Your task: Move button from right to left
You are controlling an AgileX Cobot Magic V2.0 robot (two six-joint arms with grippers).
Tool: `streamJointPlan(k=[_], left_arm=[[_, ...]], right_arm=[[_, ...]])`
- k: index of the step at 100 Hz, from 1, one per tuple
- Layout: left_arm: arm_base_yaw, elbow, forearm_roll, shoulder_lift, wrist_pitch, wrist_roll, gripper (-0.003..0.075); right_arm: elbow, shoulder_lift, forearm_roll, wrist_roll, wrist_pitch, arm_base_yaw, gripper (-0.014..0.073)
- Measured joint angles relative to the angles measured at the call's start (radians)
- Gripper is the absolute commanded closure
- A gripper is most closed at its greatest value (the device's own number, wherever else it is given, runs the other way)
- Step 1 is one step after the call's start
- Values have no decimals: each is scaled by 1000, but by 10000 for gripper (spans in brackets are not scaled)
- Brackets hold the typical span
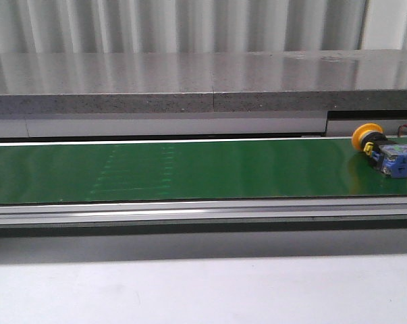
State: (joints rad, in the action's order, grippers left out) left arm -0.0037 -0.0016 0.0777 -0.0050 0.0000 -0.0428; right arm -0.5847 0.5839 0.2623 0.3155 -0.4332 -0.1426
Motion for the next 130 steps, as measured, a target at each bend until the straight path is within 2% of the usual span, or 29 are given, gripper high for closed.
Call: streamJointPlan(k=[130], left_arm=[[0, 0, 0, 0, -18, 0, 740]], right_arm=[[0, 0, 2, 2, 4, 0, 662]])
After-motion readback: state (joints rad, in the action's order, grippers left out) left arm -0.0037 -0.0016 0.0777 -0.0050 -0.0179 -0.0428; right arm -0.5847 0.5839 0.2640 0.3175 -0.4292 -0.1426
